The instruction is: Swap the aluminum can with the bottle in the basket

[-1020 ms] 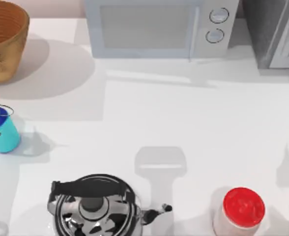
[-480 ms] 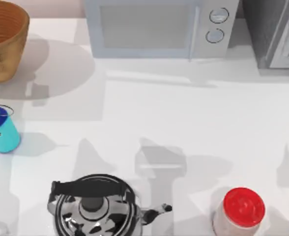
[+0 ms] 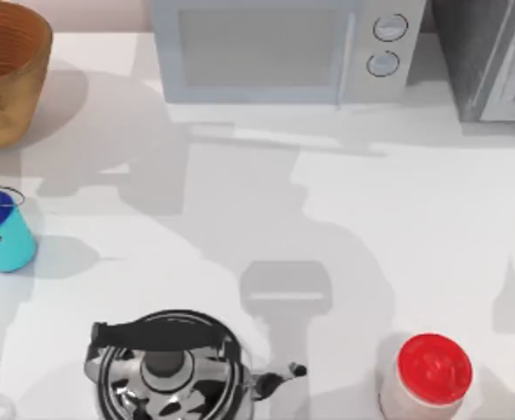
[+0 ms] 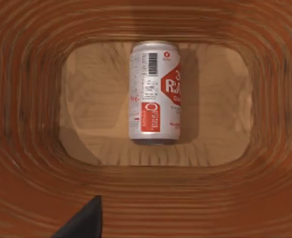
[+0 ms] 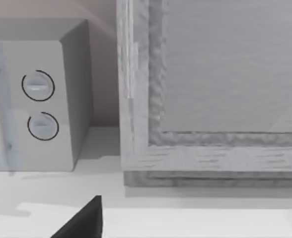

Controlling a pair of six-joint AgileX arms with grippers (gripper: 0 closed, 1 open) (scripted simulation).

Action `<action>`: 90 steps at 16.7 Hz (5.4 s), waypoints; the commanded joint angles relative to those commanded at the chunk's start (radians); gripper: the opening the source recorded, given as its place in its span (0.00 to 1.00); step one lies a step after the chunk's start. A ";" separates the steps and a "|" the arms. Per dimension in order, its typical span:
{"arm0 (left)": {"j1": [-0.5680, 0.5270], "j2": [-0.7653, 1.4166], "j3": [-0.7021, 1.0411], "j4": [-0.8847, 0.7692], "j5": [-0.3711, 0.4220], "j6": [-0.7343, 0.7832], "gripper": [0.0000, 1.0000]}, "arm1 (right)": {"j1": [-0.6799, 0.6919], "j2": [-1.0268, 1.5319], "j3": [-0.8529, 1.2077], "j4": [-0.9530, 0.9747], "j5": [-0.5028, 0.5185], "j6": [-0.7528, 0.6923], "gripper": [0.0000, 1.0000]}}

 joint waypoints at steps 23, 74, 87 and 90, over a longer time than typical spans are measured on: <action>0.014 0.626 0.510 -0.095 0.016 0.035 1.00 | 0.000 0.000 0.000 0.000 0.000 0.000 1.00; -0.141 -1.703 -1.571 0.826 -0.119 -0.153 0.00 | 0.000 0.000 0.000 0.000 0.000 0.000 1.00; -0.165 -2.008 -1.876 0.933 -0.105 -0.158 0.00 | 0.000 0.000 0.000 0.000 0.000 0.000 1.00; -0.170 -1.970 -1.858 0.957 -0.095 -0.157 0.00 | 0.000 0.000 0.000 0.000 0.000 0.000 1.00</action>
